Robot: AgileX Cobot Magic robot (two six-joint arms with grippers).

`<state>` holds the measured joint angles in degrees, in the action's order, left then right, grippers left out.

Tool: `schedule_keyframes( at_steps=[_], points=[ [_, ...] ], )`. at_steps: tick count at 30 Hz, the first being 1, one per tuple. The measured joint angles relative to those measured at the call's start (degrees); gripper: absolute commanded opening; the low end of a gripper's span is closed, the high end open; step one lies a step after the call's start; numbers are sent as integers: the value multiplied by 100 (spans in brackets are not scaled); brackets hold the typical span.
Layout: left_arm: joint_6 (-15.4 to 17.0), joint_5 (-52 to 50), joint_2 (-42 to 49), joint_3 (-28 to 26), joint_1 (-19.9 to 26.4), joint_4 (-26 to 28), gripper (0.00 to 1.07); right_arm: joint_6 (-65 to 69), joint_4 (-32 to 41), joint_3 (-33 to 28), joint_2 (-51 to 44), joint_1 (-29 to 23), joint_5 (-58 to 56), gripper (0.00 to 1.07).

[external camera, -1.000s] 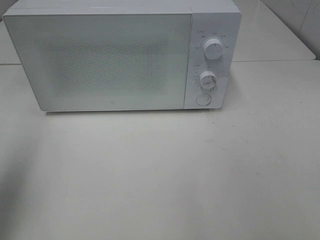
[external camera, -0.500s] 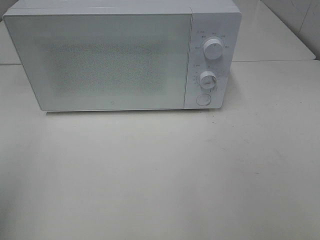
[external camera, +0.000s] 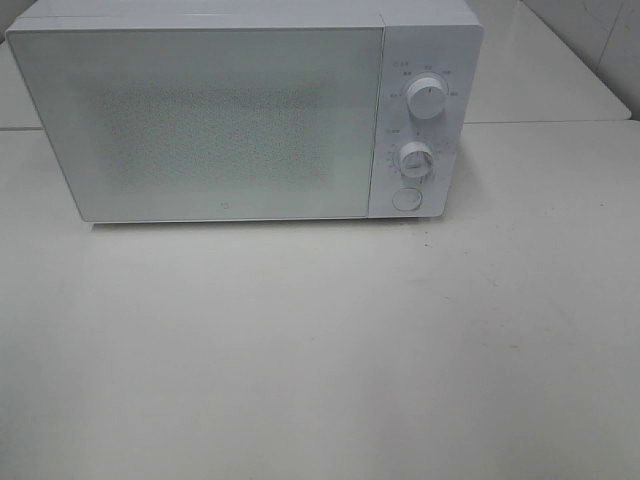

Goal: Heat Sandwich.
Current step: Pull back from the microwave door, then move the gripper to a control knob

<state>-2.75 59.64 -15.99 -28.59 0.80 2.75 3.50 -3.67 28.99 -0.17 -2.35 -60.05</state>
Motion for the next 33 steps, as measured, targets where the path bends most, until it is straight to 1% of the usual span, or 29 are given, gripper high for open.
schedule_keyframes(
  at_steps=[2,6,17,21,25,27,28,33],
  points=[
    [11,0,229,0,0,0,104,0,0,0,0,0,0,76],
    [17,0,378,0,0,6,104,0,0,0,0,0,0,76],
    [17,0,395,6,0,6,104,0,0,0,0,0,0,76],
    [17,0,544,6,0,6,104,0,0,0,0,0,0,76],
    [17,0,1163,6,0,11,104,0,0,0,0,0,0,76],
    [17,0,1289,6,0,11,104,0,0,0,0,0,0,76],
    [17,6,1536,6,0,11,104,0,0,0,0,0,0,76],
    [17,0,1616,6,0,29,104,0,0,0,0,0,0,76]
  ],
)
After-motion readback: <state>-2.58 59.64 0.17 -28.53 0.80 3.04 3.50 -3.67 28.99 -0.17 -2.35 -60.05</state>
